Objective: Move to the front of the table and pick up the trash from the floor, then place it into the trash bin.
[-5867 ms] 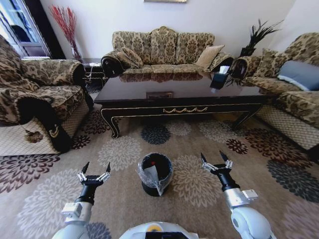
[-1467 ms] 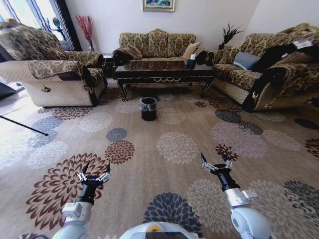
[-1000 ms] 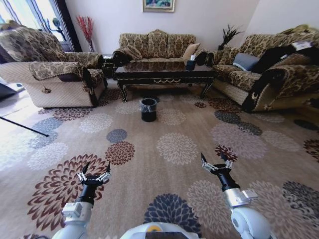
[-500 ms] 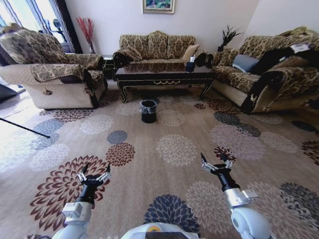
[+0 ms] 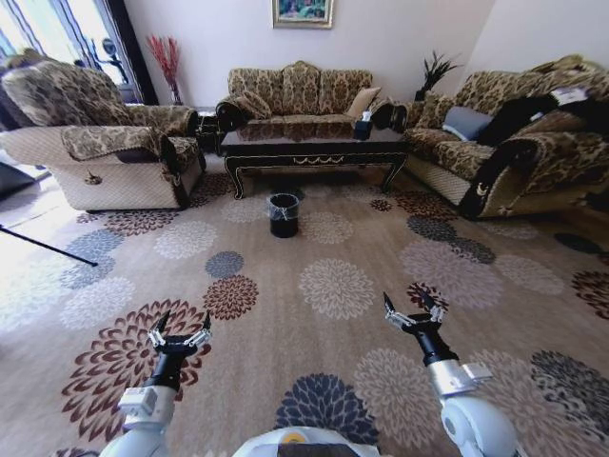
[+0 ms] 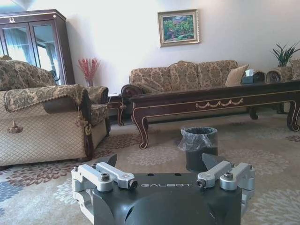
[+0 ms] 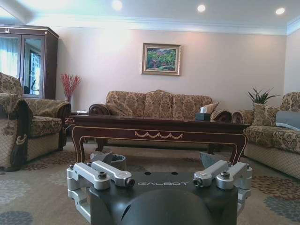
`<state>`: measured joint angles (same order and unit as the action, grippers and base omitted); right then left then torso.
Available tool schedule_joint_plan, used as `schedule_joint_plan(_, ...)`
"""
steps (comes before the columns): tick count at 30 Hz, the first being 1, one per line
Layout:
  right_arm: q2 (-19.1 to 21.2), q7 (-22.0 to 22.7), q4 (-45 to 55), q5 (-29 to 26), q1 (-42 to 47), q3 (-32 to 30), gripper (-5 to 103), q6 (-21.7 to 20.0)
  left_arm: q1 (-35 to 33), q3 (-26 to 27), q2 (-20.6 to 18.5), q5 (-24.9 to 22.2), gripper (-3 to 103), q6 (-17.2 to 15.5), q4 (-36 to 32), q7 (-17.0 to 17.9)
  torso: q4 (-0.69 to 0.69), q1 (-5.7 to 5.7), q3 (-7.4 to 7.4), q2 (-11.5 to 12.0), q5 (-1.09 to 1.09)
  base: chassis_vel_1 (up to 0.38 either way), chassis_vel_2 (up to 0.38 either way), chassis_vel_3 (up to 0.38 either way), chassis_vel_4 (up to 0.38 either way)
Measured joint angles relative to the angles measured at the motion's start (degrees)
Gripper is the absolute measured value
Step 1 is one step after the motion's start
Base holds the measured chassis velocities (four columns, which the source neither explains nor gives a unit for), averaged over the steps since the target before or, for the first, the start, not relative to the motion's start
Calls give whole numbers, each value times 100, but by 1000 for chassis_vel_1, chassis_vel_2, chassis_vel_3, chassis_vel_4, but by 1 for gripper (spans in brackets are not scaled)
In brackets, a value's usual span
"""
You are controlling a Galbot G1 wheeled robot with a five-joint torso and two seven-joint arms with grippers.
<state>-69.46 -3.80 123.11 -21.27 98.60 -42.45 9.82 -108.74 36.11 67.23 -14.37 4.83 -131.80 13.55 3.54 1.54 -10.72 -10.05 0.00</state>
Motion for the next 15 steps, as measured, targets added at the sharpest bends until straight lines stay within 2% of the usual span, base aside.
schedule_joint_plan(15, 0, 0, 0, 0, 0, 0, 100, 0, 0, 0, 0, 0, 100, 0, 0, 0, 0, 89, -284, -371, 0, 0, 0, 0, 0)
